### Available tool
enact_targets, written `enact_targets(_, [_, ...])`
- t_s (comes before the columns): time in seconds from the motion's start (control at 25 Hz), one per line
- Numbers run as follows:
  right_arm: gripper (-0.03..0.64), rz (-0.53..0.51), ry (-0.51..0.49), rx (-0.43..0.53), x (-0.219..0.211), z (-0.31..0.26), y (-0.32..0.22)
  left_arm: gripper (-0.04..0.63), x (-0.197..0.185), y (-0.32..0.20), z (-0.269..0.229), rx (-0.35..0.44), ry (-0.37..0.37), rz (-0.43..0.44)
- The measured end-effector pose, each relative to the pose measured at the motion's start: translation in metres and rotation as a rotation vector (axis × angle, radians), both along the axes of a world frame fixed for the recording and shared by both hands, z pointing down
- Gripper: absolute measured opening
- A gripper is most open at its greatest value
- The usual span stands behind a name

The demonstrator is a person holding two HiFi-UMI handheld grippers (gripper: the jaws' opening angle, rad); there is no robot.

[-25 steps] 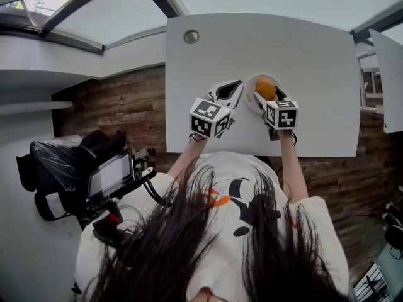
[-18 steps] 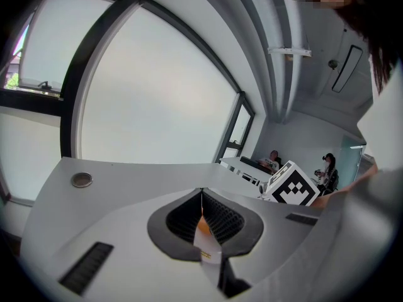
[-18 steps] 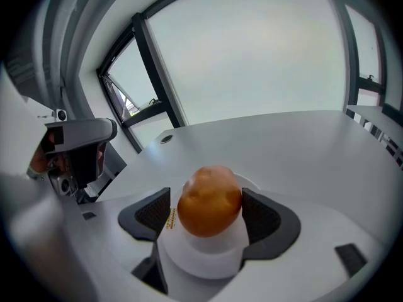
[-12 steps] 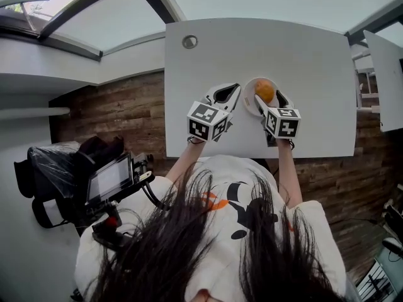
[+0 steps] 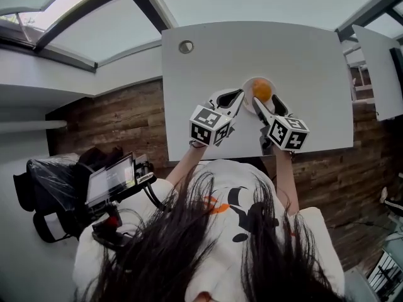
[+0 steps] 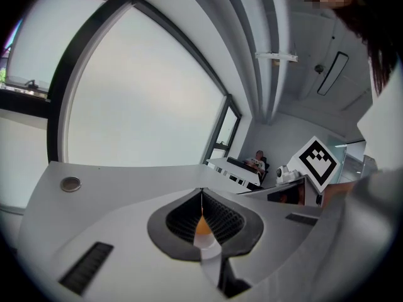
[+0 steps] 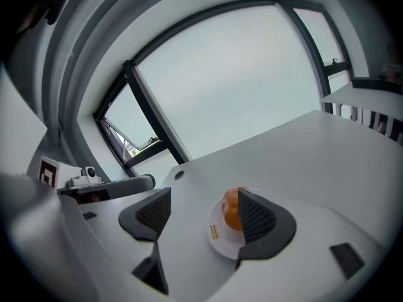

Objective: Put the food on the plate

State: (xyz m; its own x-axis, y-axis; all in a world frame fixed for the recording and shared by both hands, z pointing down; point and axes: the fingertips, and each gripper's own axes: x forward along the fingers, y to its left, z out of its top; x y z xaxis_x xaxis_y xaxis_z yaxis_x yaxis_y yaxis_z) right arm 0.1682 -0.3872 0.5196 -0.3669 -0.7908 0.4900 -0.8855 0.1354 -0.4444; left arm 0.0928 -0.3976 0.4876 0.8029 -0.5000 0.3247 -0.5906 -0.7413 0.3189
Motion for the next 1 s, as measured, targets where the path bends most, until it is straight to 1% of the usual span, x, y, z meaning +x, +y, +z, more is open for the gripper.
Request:
enact_targets(0.12, [0.337,0.040,0.047,0.035,-0.003,-0.011,0.010,0.005,-0.001,0.009,-0.005,0.007,0.013,0.034])
enact_targets(0.32, [0.335,0.116,0.048,0.078,-0.015,-0.027,0.030,0.005,-0.010,0.027,-0.012,0.007,0.034,0.086])
enact_targets(0.36, [0.314,0.136,0.052,0.084,-0.016,-0.028,0.035,0.005,-0.011,0.032,-0.011,0.007,0.035,0.098])
enact_targets(0.4, [0.259,0.158,0.052,0.087,-0.016,-0.028,0.041,0.005,-0.012,0.037,-0.011,0.006,0.036,0.109])
enact_targets(0.52, [0.258,0.208,0.042,0.080,-0.016,-0.026,0.059,0.005,-0.014,0.053,-0.009,0.000,0.042,0.142])
enact_targets(0.64, [0.257,0.244,0.037,0.076,-0.018,-0.025,0.078,0.005,-0.013,0.070,-0.006,-0.006,0.047,0.195])
enact_targets(0.68, [0.219,0.260,0.033,0.075,-0.020,-0.025,0.084,0.006,-0.014,0.076,-0.004,-0.008,0.046,0.212])
enact_targets(0.72, [0.202,0.275,0.028,0.073,-0.022,-0.025,0.090,0.005,-0.014,0.081,-0.002,-0.010,0.044,0.227])
enact_targets(0.88, [0.201,0.312,0.028,0.062,-0.026,-0.022,0.111,0.005,-0.011,0.098,0.004,-0.026,0.040,0.276])
enact_targets(1.0, [0.201,0.339,0.023,0.059,-0.021,-0.022,0.127,0.005,-0.004,0.109,0.002,-0.024,0.045,0.299])
